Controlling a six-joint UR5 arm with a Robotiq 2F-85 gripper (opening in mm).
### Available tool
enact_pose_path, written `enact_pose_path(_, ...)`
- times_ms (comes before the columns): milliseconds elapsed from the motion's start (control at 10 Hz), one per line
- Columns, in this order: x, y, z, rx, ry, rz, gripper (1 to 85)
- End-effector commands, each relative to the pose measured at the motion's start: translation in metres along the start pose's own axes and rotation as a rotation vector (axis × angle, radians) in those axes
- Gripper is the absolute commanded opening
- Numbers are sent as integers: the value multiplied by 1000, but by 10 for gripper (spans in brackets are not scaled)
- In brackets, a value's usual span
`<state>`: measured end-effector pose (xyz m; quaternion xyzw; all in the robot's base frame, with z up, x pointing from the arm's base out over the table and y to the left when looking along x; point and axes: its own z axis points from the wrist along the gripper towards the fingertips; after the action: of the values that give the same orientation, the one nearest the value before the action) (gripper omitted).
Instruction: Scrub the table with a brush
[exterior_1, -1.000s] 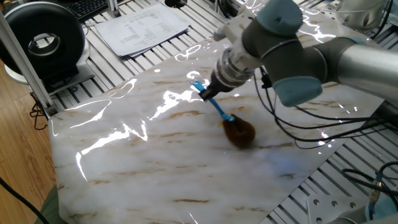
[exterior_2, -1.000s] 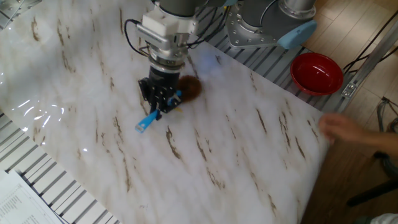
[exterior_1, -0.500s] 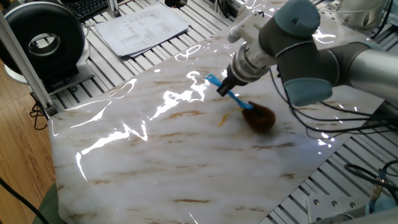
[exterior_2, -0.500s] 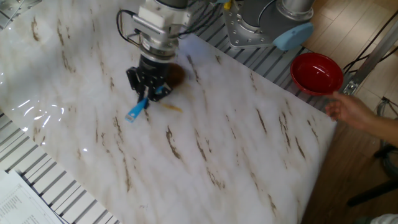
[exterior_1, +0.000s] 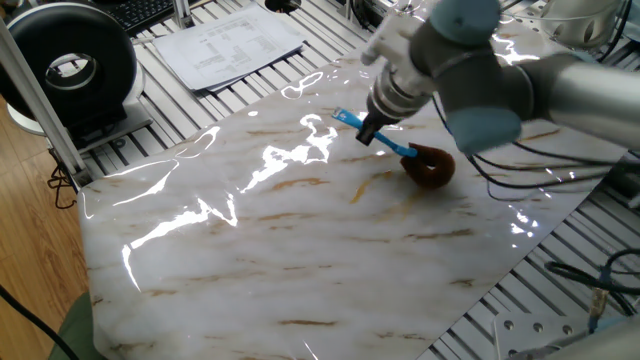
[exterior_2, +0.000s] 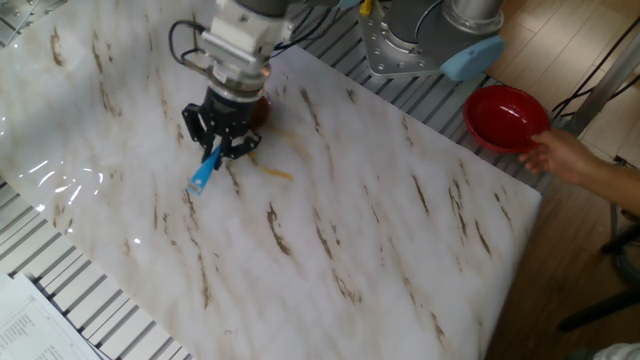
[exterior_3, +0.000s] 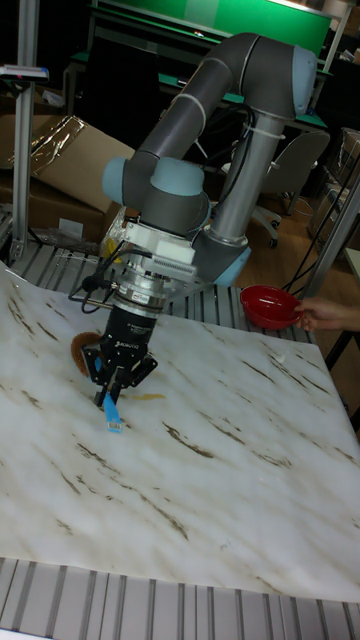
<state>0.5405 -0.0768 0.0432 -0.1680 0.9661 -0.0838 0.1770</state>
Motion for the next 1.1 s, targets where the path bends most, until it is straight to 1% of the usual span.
enact_pose_path(0, -8, 14, -10, -28, 154, 20, 10)
enact_pose_path(100, -19, 22, -16, -36, 162, 51, 10)
enact_pose_path(200, -30, 35, -19, -67, 161, 98, 10)
enact_pose_path(300, -39, 42, -20, -86, 157, 126, 10)
enact_pose_path(400, -48, 42, -23, -82, 160, 129, 10)
enact_pose_path(500, -52, 41, -24, -68, 161, 131, 10)
enact_pose_path(600, -55, 39, -22, -62, 150, 119, 10)
enact_pose_path(800, -61, 29, -22, -20, 136, 80, 10)
enact_pose_path(900, -63, 26, -23, -12, 132, 68, 10)
enact_pose_path(1000, -64, 18, -23, 10, 125, 42, 10)
